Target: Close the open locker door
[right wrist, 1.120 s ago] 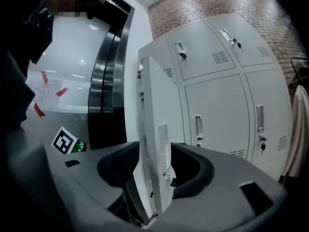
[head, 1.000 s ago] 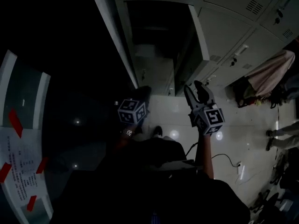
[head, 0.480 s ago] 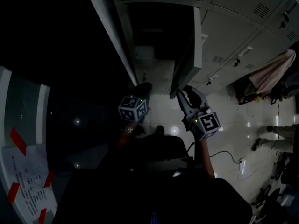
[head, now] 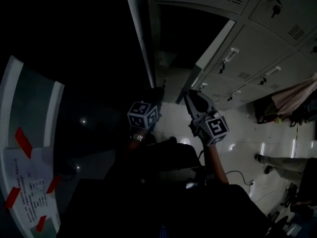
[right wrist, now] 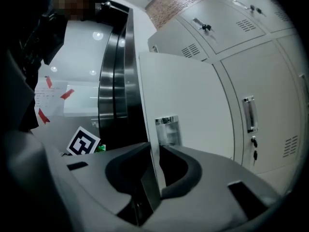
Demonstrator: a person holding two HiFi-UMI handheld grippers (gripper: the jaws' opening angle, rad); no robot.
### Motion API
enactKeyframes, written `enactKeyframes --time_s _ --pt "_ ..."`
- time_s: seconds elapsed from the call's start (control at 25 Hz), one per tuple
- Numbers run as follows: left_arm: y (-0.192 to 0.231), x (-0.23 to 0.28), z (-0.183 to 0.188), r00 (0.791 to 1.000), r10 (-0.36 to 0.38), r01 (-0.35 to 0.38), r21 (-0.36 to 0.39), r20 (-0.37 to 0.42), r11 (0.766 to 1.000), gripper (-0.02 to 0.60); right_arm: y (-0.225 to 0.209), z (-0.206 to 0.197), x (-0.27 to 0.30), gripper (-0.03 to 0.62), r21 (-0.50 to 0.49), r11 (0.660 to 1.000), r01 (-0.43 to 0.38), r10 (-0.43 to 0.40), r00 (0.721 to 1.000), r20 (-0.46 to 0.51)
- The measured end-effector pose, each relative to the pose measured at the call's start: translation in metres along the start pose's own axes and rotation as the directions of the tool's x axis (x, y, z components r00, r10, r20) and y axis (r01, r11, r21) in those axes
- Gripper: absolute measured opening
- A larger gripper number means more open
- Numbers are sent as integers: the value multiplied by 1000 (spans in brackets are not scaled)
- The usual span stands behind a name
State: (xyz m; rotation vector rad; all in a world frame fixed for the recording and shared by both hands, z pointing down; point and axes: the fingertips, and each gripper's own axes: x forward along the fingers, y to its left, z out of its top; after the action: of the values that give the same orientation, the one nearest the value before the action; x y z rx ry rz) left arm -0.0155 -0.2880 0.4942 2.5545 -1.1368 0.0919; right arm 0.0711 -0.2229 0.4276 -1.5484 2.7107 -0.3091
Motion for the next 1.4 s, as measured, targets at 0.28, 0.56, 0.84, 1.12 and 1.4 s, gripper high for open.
enactKeyframes --time_s 0.28,0.56,0.84,1.12,1.4 --pt "1 0 7 1000 -19 19 6 24 1000 31 10 4 42 63 -42 998 -53 53 999 -9" --pt "11 -12 5 1000 4 -4 1 21 1000 31 -6 9 77 52 -45 998 -39 39 999 -16" --pt "15 -19 7 1000 14 -14 1 22 1000 31 -15 16 118 60 -116 993 -23 19 999 -38" --pt "18 -20 10 1000 17 -17 3 23 1000 31 -35 16 156 55 -138 990 27 -34 998 -49" --pt "19 -21 10 1000 3 -3 0 31 1000 31 -82 8 184 38 -138 976 171 -185 978 -100"
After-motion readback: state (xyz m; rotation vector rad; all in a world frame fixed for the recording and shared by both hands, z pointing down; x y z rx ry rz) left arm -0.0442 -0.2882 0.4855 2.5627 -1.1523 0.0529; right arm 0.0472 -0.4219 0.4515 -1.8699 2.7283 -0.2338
